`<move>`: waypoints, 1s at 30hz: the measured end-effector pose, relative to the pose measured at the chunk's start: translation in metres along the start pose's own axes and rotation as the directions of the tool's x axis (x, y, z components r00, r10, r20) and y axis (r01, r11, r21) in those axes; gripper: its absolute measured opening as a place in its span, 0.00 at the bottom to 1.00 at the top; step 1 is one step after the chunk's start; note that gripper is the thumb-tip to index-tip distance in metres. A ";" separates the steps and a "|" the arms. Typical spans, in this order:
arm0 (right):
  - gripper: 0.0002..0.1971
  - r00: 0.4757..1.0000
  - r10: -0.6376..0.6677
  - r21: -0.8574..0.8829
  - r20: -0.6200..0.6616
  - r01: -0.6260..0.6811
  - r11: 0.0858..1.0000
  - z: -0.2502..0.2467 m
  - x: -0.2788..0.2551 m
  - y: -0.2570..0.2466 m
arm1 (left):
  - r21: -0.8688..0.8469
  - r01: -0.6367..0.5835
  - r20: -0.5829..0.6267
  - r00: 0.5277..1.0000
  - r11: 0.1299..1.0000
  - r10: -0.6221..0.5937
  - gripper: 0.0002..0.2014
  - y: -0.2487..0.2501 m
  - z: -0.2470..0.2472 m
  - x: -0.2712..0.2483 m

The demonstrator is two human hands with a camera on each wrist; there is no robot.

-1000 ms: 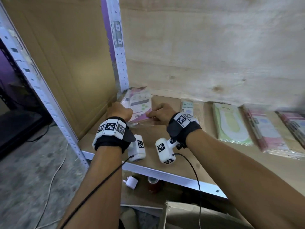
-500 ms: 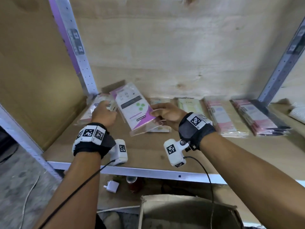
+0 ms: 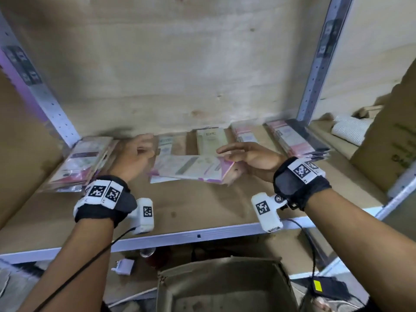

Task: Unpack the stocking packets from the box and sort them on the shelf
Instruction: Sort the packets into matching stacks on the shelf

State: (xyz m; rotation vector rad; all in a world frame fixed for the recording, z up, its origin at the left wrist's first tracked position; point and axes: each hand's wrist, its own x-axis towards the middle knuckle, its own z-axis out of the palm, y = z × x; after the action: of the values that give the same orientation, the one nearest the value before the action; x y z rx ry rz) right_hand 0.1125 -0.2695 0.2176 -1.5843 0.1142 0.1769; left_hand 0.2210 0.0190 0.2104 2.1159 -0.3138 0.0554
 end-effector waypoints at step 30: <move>0.10 0.992 -0.011 0.196 -0.123 0.035 0.980 0.009 0.028 -0.001 | -0.428 -0.037 0.116 0.989 0.903 0.095 0.06 0.022 0.056 -0.026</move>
State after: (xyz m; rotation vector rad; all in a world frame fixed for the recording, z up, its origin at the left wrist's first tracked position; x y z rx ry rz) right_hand 0.1402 -0.2591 0.2136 -1.3964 0.2014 0.0490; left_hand 0.1855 -0.0331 0.1941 1.6755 -0.4365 -0.1094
